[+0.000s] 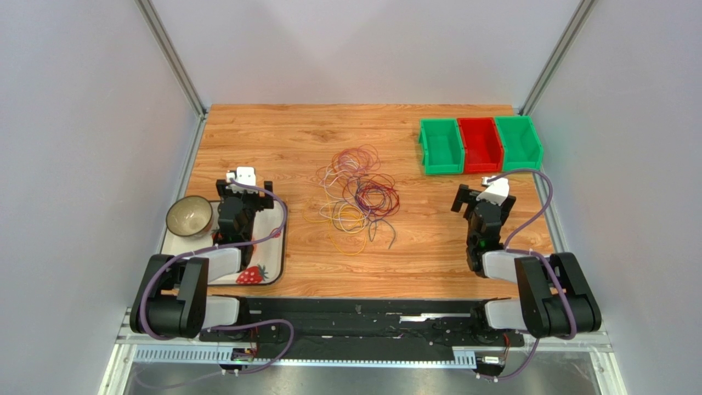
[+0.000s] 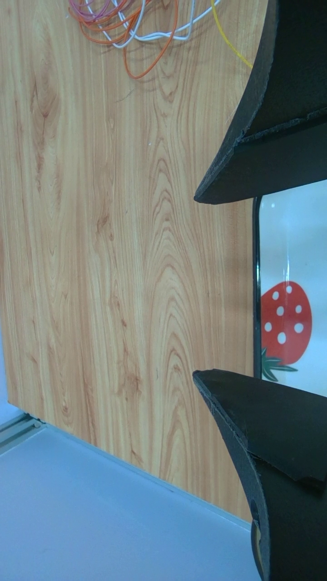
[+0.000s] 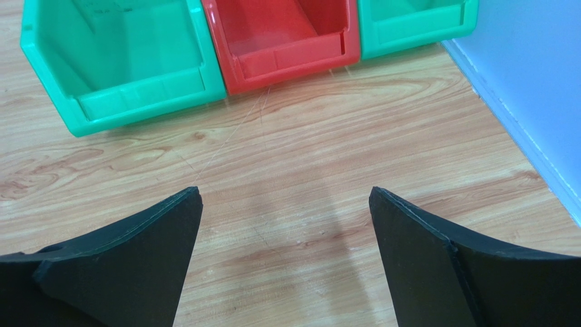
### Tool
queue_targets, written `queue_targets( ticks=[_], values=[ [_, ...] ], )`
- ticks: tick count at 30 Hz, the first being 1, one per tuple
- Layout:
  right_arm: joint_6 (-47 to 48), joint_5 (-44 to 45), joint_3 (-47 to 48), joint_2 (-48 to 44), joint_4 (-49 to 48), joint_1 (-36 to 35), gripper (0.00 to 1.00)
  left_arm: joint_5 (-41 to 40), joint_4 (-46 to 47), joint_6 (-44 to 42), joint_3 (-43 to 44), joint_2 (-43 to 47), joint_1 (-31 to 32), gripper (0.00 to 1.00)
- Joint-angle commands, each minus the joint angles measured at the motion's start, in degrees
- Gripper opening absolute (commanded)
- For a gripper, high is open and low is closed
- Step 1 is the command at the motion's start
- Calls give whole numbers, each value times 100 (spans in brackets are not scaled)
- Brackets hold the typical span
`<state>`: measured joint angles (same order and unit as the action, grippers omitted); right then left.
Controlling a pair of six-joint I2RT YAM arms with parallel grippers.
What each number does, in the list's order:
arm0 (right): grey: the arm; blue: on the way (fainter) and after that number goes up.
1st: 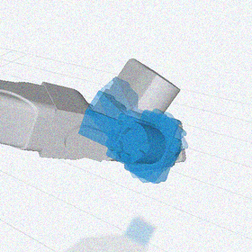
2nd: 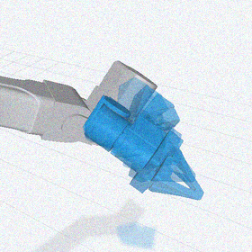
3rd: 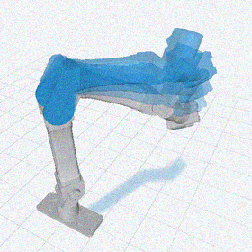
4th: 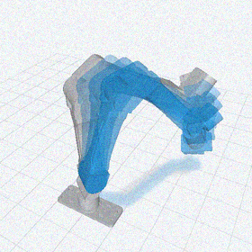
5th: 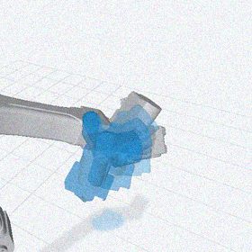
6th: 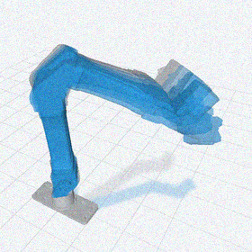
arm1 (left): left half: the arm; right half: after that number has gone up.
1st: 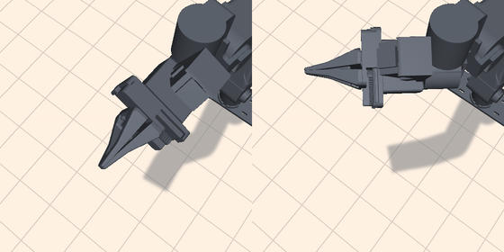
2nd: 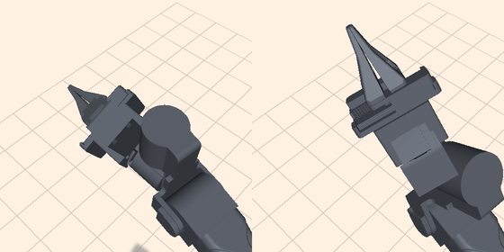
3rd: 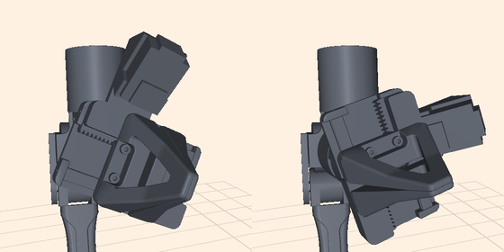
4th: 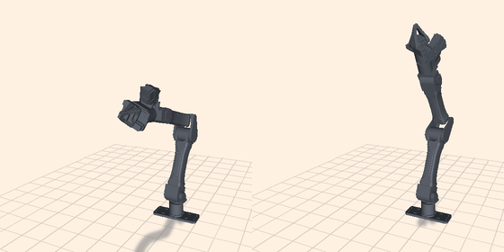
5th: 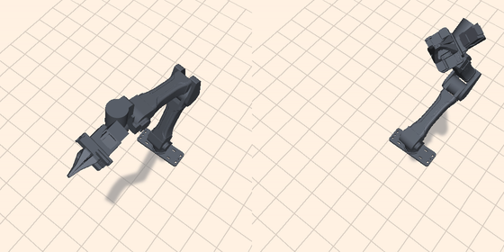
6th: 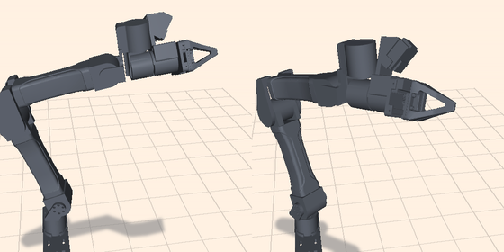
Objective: Untangle the cables
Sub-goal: Untie the cable.
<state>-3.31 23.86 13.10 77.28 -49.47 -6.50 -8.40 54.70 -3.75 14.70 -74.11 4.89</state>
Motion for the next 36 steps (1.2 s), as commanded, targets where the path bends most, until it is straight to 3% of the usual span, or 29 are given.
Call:
queue_targets(
  ticks=[1,2,3,6,7,10,12,13,16,19,20,22,23,24,25,26,27,28,31,36],
  values=[
    [173,276,288,-1112,810,-227,100,93,270,85,-20,10,-14,99],
    [86,156,933,-1414,1608,-237,100,93,278,94,-20,2,-14,99],
    [-19,41,1331,-1617,3235,-246,100,93,270,85,-20,-7,-23,99],
    [-862,-993,2871,-2067,5389,-246,100,93,278,94,-20,1,-14,99],
    [-1525,-1536,3065,-2120,5413,-246,100,102,278,94,-11,10,-14,99],
    [-2760,-1907,3435,-2059,6002,-194,99,102,261,85,-2,10,-14,99],
    [-2667,-2584,4020,-1736,6735,-219,81,120,261,94,-11,10,-40,99],
    [-2614,-2988,4181,-1629,6958,-281,78,198,235,120,24,2,-75,99],
    [-2561,-2931,4543,-1338,7329,-685,77,190,129,164,68,89,-119,99],
    [-2587,-2939,4710,-1259,7557,-931,77,182,-1622,320,760,1079,-119,99],
    [-2604,-2922,4710,-1276,7592,-993,77,7,-3378,496,1137,1370,-119,99],
    [-2613,-2791,4631,-1355,7558,-1203,77,-343,-5432,917,2472,2039,-119,99],
    [-2631,-2738,4596,-1390,7488,-1309,77,-668,-5687,1207,2790,2206,-119,99],
    [-2657,-2702,4579,-1391,7461,-1353,77,-1306,-5829,3107,2828,2234,-119,99],
    [-2640,-2702,4604,-1330,7444,-1397,76,-2357,-7457,4500,2932,2234,-128,99],
    [-2640,-2667,4631,-1294,7478,-1459,75,-2307,-7734,5123,2994,2199,-163,99],
    [-2648,-2632,4675,-1242,7531,-1494,75,-1906,-7676,4712,2960,2207,-268,98],
    [-2631,-2632,4823,-1128,7601,-1520,74,-866,-7180,4403,2951,2207,-356,97],
    [-2587,-2579,4974,-1022,7795,-1687,74,220,-6983,3980,3284,2067,-313,99],
    [-2771,-2535,4895,-881,7734,-1968,75,1121,-7341,3250,4224,1102,-164,99]
  ],
)
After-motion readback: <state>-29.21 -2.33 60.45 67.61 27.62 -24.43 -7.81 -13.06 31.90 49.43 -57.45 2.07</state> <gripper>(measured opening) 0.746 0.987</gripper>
